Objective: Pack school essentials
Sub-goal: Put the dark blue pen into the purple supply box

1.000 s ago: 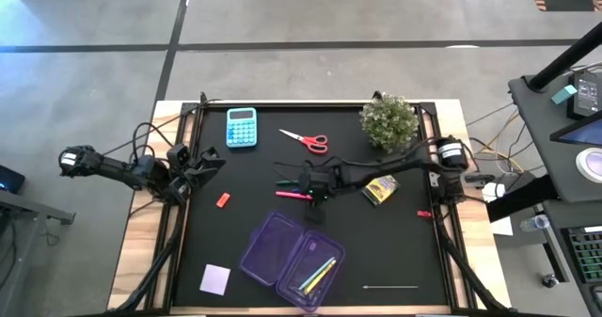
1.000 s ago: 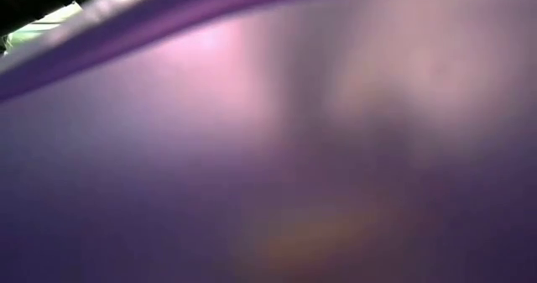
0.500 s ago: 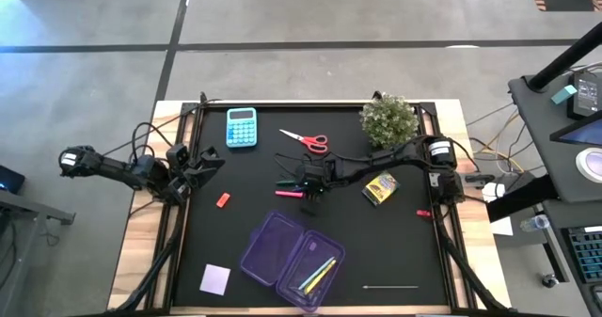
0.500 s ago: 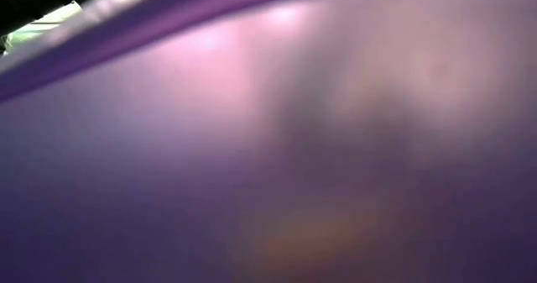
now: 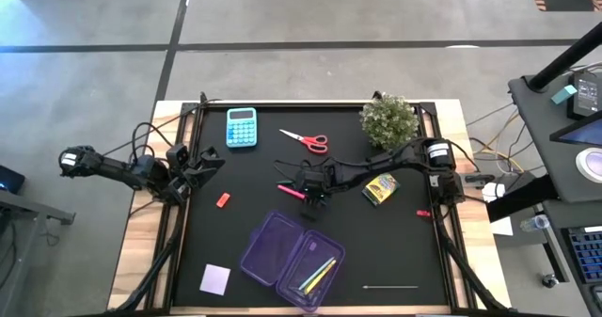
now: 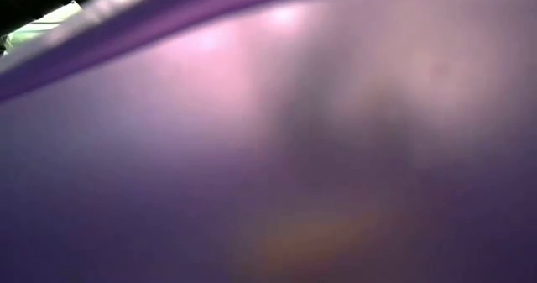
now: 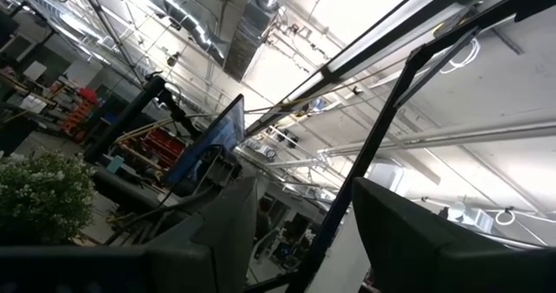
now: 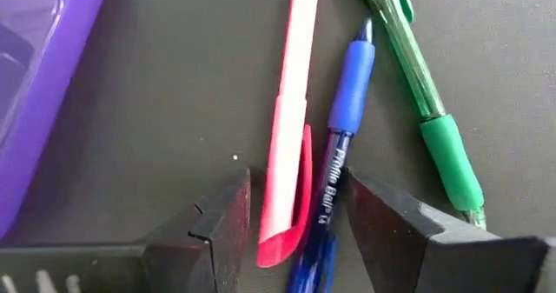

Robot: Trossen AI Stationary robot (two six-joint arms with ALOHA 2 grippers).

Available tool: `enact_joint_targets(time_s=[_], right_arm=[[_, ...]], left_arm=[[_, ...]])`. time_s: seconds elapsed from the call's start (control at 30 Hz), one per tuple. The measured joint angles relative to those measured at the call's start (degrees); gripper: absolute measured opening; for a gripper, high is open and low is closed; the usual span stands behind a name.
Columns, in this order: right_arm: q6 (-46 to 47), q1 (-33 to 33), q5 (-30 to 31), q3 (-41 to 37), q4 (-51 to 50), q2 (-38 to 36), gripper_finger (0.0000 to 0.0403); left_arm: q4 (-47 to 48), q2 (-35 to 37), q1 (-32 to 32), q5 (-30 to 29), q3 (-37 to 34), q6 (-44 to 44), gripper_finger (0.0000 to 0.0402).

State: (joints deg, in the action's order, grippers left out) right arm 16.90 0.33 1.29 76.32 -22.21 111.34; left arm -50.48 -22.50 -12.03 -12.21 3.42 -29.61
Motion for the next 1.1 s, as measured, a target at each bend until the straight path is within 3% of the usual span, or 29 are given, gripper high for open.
enact_joint_targets(time_s=[0.37, 0.6, 1.1], right_arm=[[0.60, -0.40, 0.20, 0.75, -1.40, -2.99, 0.0176], [1.12, -1.64, 3.31, -0.05, -1.59, -2.24, 0.0176], [2.52, -2.59, 3.07, -1.63, -1.27, -2.04, 0.0172]], left_arm=[[0.02, 0.04, 0.00, 0.13, -0.04, 0.00, 0.0176], [0.02, 0.04, 0.02, 0.15, -0.04, 0.04, 0.0176], [0.48, 0.00, 0.01, 0.13, -0.07, 0.56, 0.0176]])
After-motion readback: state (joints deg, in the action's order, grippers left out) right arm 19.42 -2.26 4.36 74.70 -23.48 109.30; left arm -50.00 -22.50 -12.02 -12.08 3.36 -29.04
